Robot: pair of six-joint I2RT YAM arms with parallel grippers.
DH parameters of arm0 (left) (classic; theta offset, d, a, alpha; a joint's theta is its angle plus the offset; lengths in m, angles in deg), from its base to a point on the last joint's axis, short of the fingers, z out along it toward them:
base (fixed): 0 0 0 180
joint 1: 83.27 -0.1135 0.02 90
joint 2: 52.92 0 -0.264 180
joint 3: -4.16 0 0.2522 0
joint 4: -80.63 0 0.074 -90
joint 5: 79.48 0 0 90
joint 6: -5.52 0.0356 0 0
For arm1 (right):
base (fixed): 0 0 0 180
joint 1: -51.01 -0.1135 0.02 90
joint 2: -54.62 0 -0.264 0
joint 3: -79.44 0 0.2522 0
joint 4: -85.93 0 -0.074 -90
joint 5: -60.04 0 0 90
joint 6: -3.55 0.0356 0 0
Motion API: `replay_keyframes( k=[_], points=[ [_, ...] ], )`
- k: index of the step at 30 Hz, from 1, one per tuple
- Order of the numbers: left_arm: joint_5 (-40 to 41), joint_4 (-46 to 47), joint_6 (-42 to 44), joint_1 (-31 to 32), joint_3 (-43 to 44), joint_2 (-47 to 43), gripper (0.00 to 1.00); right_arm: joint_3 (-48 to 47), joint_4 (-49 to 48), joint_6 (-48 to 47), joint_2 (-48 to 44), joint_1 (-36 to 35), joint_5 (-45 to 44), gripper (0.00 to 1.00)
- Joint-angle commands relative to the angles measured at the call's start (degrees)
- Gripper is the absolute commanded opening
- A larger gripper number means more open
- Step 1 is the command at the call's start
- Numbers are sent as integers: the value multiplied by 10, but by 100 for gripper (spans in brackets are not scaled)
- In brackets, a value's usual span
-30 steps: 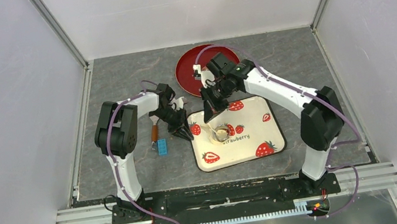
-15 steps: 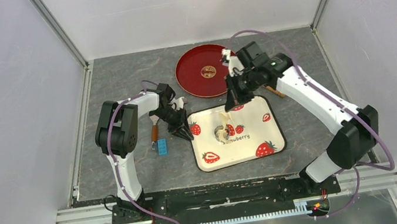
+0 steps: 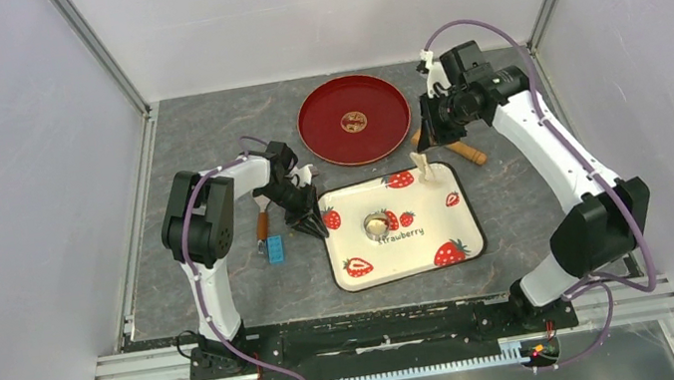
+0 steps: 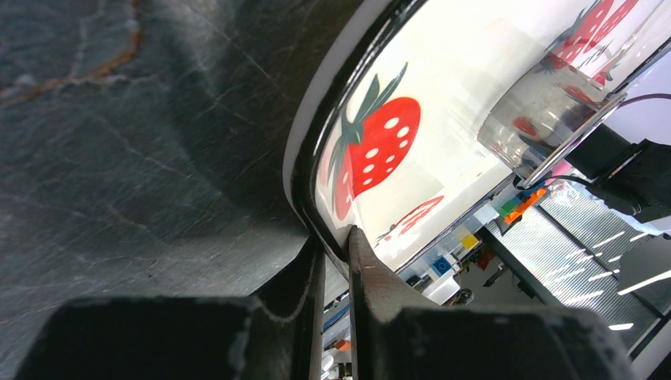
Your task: Roll out the dumpling wrappers from the dough
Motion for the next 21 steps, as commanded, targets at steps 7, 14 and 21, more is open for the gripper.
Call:
replay_keyframes(
  k=[7, 14, 21],
  points=[
    [79, 7, 37, 8, -13, 3, 17, 238, -188, -26, -5, 4, -46, 0],
    [80, 1, 41, 8, -6, -3, 17, 276, -218, -28, 9, 3, -144, 26],
    [83, -3, 43, 8, -2, -1, 18, 203, -158, -25, -6, 2, -238, 67]
  ],
)
